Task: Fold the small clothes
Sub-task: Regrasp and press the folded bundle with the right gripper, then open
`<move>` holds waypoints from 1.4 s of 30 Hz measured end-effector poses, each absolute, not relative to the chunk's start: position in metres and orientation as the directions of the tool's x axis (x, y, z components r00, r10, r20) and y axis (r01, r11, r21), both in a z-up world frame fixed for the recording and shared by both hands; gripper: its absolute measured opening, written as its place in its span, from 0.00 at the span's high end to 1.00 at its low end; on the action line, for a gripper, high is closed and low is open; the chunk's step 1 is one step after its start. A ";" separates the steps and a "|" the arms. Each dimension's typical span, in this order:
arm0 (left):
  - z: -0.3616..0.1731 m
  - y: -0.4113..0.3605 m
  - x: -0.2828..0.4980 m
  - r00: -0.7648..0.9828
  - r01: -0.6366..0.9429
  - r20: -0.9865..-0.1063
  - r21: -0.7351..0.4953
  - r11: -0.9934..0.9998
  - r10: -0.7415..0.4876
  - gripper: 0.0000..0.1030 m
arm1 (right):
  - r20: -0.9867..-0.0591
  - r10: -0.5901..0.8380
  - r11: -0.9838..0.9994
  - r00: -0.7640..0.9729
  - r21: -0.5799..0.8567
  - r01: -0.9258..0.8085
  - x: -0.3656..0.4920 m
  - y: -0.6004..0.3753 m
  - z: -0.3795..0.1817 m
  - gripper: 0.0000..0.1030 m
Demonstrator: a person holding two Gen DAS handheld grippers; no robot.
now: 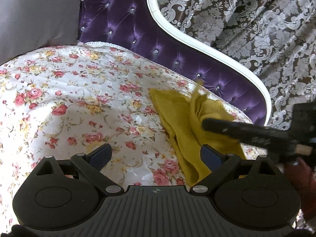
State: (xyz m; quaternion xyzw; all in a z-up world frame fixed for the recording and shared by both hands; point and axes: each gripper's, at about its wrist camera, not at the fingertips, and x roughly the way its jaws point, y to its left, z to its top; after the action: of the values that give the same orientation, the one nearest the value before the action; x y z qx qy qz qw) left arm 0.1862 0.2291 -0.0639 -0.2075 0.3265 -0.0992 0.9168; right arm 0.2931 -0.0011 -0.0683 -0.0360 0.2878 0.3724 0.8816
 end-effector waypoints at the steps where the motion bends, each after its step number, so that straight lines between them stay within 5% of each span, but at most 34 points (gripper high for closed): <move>1: -0.065 0.230 0.185 0.766 0.045 -0.559 -0.446 0.894 -0.318 0.05 | -0.519 0.648 0.716 0.557 0.165 -0.679 0.291 -0.007 -0.063 0.60; 7: -0.068 0.235 0.180 0.757 0.032 -0.573 -0.447 0.894 -0.314 0.05 | -0.484 0.641 0.744 0.595 0.203 -0.637 0.282 -0.043 -0.040 0.59; 21: -0.061 0.229 0.182 0.753 0.051 -0.565 -0.459 0.887 -0.336 0.05 | -0.674 0.419 0.840 0.608 0.033 -0.542 0.355 -0.029 -0.074 0.62; 32: -0.062 0.228 0.186 0.738 0.050 -0.586 -0.447 0.893 -0.334 0.05 | -0.442 0.628 0.752 0.641 0.131 -0.646 0.336 -0.026 -0.045 0.59; 36: -0.059 0.226 0.192 0.732 0.058 -0.585 -0.457 0.888 -0.349 0.05 | -0.458 0.638 0.724 0.620 0.082 -0.685 0.296 -0.040 -0.045 0.36; 42: -0.049 0.216 0.207 0.711 0.082 -0.578 -0.499 0.863 -0.401 0.05 | -0.511 0.652 0.629 0.560 -0.049 -0.776 0.230 -0.020 -0.070 0.35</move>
State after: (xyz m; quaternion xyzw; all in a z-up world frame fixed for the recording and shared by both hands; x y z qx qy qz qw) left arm 0.2065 0.2162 -0.0488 -0.2246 0.3556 -0.1345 0.8972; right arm 0.2303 -0.0197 -0.0703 -0.1357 0.2293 0.4090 0.8728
